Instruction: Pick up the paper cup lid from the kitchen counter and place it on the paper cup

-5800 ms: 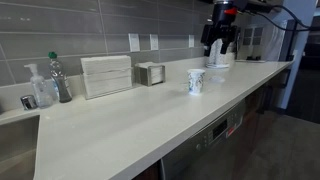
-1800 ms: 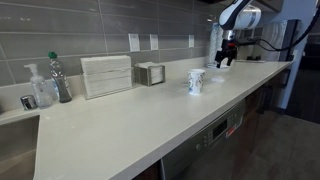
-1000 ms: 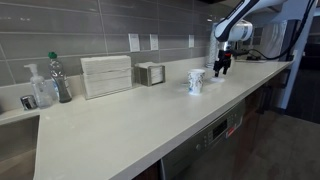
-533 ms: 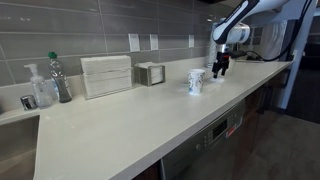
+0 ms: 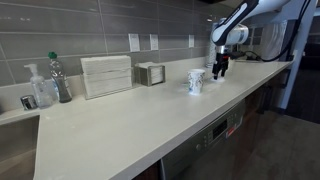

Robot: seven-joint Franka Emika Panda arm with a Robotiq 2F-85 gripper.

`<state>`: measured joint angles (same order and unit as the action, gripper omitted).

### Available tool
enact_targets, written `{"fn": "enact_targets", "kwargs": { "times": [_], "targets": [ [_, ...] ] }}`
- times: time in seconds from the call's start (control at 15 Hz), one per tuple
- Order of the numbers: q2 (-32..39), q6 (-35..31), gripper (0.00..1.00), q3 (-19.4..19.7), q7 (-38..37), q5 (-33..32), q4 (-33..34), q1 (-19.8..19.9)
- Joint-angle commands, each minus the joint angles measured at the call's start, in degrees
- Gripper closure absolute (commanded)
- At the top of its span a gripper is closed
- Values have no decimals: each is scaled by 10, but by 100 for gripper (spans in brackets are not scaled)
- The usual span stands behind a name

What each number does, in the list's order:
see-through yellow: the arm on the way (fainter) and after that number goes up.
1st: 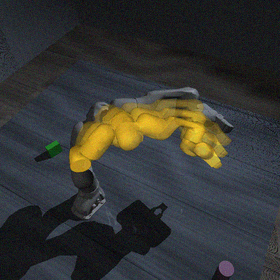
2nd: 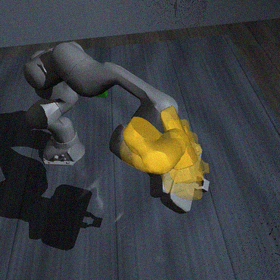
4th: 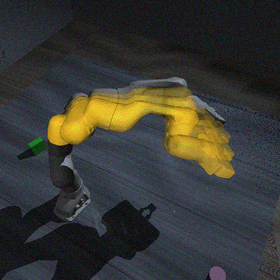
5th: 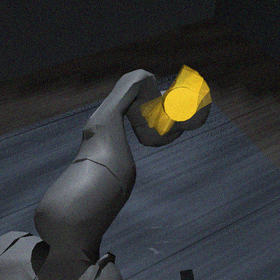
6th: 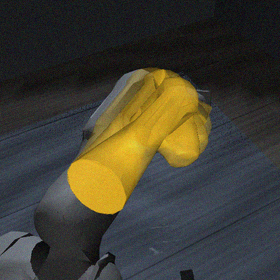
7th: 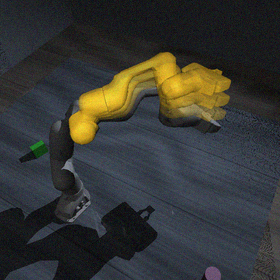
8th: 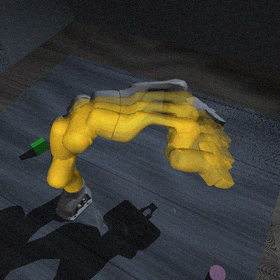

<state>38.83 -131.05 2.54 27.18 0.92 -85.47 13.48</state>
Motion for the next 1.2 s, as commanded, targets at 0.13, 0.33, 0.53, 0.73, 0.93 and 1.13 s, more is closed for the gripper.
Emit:
{"fn": "enact_targets", "kwargs": {
  "times": [0.13, 0.33, 0.53, 0.73, 0.93, 1.13],
  "targets": [
    [10, 21, 21, -8, 4, -15, 18, 5],
    [7, 21, 21, -8, 3, -17, 16, 4],
    [1, 19, 21, -9, 2, -18, 14, 3],
    [-9, 29, 26, -4, -7, -24, 9, -2],
    [-25, 35, 27, -1, -14, -34, -2, -8],
    [-50, 47, 29, -2, -16, -37, -17, -12]
  ]
}}
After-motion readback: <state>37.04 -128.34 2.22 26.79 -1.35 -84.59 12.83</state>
